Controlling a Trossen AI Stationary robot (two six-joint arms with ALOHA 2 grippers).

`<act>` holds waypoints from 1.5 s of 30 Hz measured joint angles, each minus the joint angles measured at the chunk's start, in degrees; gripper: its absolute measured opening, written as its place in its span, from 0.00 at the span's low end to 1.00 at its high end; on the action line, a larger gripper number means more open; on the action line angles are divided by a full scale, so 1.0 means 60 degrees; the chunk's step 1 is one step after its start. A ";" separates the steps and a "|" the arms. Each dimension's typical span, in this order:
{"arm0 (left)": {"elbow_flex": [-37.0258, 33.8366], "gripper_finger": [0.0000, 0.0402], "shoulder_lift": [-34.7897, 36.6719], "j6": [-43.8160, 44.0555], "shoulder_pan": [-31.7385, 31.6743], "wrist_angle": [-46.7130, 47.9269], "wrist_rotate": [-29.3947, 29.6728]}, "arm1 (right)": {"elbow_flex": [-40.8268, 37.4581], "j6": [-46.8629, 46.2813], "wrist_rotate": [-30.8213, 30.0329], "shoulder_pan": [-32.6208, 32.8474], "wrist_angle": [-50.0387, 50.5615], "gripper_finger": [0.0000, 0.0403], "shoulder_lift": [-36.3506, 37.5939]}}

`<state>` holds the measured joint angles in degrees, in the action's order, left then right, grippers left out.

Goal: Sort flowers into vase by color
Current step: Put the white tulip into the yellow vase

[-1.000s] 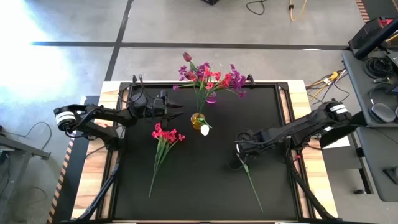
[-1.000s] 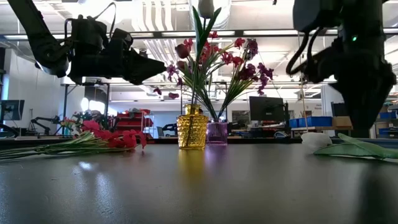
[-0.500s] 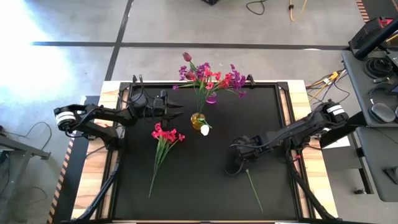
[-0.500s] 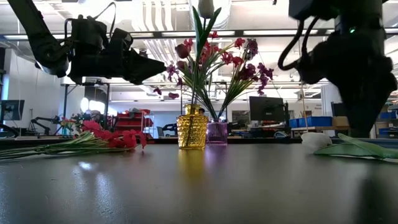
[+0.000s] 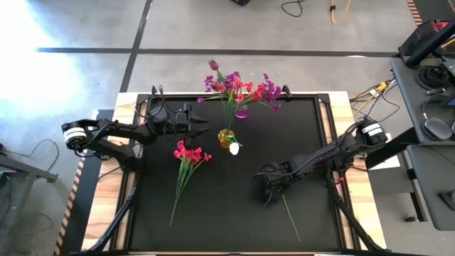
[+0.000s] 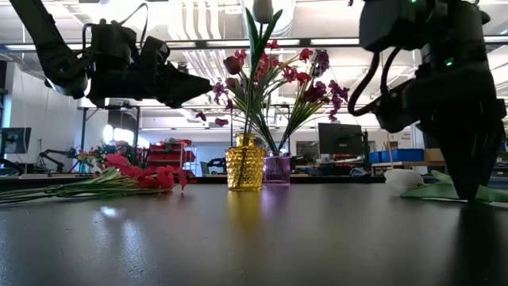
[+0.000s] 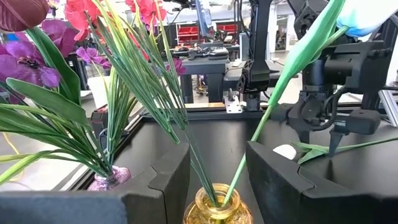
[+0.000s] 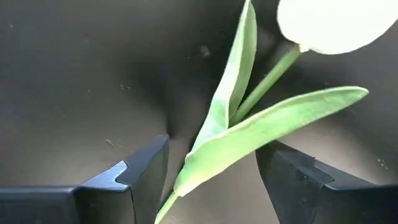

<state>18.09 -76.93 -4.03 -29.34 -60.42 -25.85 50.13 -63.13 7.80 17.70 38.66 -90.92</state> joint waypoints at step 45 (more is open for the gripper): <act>-0.0029 0.35 -0.0007 0.0192 -0.0003 0.0007 -0.0004 | -0.0218 1.2685 -0.8725 -0.0617 -0.8742 0.06 0.4992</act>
<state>17.91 -76.97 -2.87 -29.36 -60.38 -25.87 48.82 12.98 -44.55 14.00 -13.79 -60.97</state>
